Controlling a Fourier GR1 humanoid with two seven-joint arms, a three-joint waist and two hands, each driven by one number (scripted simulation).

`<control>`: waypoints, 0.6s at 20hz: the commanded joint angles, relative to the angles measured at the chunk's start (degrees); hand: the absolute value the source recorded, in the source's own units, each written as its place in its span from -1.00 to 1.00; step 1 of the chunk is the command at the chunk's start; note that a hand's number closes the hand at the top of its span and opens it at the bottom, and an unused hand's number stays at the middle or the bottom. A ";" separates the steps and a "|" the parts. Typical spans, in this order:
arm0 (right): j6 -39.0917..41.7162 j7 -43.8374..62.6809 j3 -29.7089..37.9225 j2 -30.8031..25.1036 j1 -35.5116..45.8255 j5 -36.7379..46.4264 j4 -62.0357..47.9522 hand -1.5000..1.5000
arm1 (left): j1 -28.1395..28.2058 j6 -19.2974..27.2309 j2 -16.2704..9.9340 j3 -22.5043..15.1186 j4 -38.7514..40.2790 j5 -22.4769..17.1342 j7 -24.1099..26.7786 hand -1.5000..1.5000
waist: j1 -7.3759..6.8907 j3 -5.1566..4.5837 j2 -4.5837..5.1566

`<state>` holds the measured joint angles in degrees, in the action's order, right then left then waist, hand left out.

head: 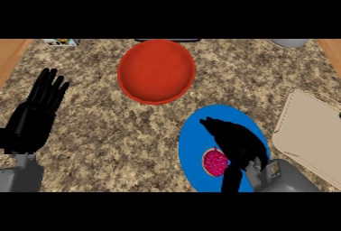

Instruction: Pick the cupcake from the plate and place it in the bowl

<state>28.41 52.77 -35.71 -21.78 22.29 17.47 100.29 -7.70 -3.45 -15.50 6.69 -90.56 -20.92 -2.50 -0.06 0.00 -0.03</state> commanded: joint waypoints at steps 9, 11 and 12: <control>5.20 1.71 2.27 10.72 1.91 8.67 -10.37 -1.00 | 0.23 2.60 2.77 -1.62 -5.32 3.26 -4.26 0.00 | -0.22 0.00 0.00; 4.02 -6.08 3.77 7.25 0.03 11.21 -14.15 -1.00 | 1.63 -2.23 0.47 1.68 -2.66 0.72 -1.30 0.00 | -0.25 0.00 0.05; 5.11 -5.92 2.76 6.14 -3.34 11.92 -10.19 1.00 | -1.01 1.13 2.97 -0.81 -1.39 3.81 -1.90 0.00 | 0.09 0.00 0.02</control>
<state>32.25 48.06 -32.55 -15.37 21.69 26.31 90.58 -7.37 -3.14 -13.48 6.61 -92.60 -18.71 -3.98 -0.16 -0.02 -0.03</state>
